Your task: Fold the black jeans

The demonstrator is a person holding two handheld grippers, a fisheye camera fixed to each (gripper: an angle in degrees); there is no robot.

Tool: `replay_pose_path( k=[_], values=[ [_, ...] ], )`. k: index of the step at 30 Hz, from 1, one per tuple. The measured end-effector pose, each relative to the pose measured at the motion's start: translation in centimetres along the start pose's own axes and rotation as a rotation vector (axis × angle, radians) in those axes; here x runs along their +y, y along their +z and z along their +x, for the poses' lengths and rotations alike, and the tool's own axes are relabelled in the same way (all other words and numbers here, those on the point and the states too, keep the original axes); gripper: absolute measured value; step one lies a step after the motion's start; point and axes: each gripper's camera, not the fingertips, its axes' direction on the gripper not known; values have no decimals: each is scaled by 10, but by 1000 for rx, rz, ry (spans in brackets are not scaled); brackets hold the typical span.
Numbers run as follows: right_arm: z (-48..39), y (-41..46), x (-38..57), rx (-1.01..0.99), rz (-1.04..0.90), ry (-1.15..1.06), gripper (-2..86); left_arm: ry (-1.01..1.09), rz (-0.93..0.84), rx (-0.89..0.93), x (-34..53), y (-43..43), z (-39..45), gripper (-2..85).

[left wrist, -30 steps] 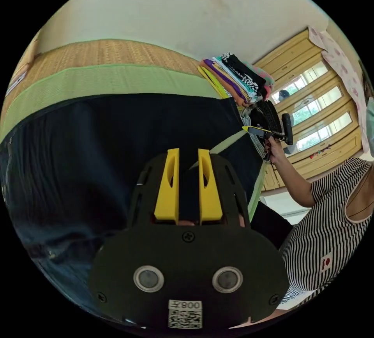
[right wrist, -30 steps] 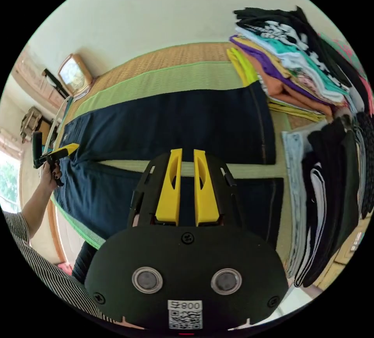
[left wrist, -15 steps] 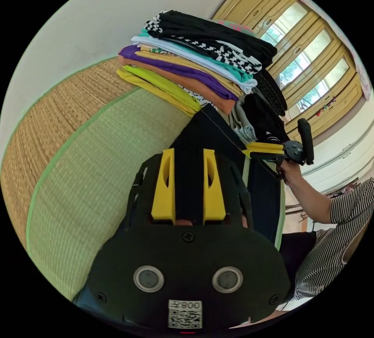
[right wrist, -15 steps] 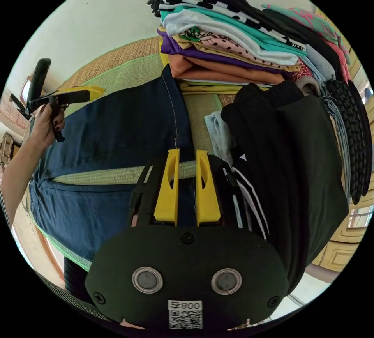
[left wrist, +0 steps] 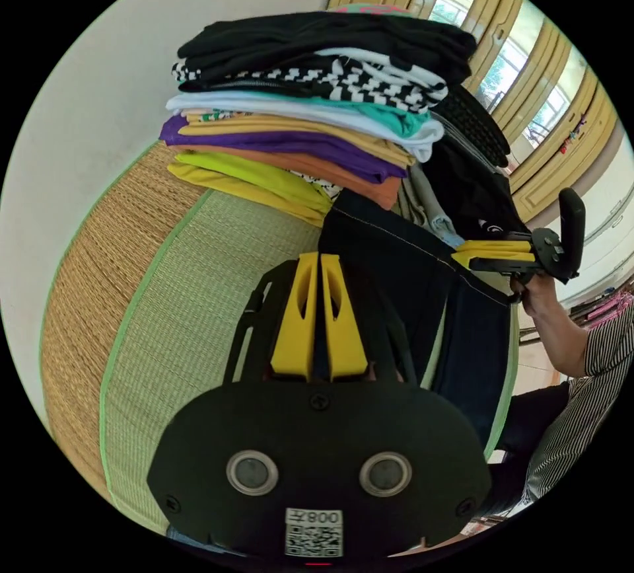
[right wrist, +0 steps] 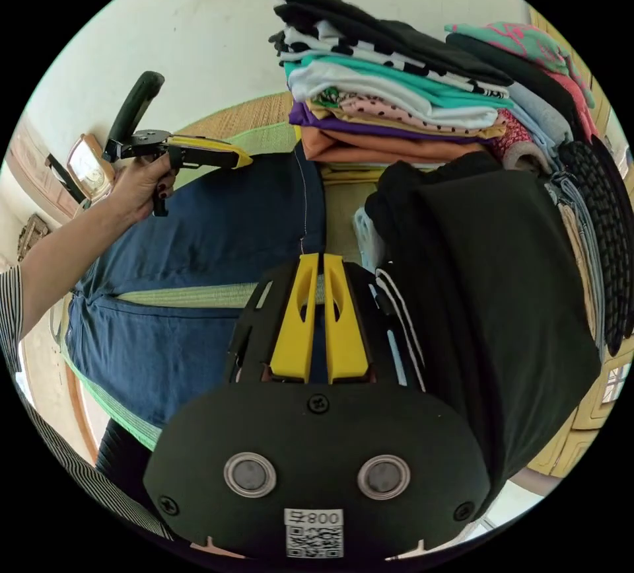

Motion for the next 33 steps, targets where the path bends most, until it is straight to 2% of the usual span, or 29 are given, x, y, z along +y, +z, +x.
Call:
replay_pose_path(
  k=[2, 5, 7, 9, 11, 13, 15, 17, 21, 25, 28, 33],
  values=[
    [-2, -13, -1, 16, 20, -15, 13, 7, 35, -32, -12, -10, 7, 16],
    [1, 0, -11, 14, -44, -19, 13, -21, -77, -73, -23, 13, 6, 27],
    [1, 3, -15, 4, -80, -18, 13, -72, -70, -78, -20, 15, 5, 41],
    [-1, -8, -12, 11, -66, -29, 15, -83, -8, -2, -13, 8, 8, 59],
    [-4, -22, -4, 24, -61, -35, 29, -71, 84, 159, 2, -2, 21, 73],
    [-6, -42, 14, 51, -75, -25, 56, -35, 103, 290, 15, 0, 40, 78],
    [-6, -55, 32, 29, -112, -8, 72, 10, 72, 364, 27, 10, 66, 85],
    [-8, -63, 51, 23, -179, 5, 75, 94, -35, 408, 37, 32, 101, 91],
    [-10, -75, 85, 123, -288, 61, 75, 186, -153, 281, 51, 53, 134, 82],
    [-16, -80, 84, 81, -286, 117, 61, 192, -166, 167, 72, 54, 142, 35],
    [-37, -86, 73, 85, -321, 59, 34, 156, -189, 193, 91, 51, 140, 17],
    [-60, -121, 61, 75, -286, 21, 15, 156, -118, 179, 129, 28, 144, 12]
  ],
)
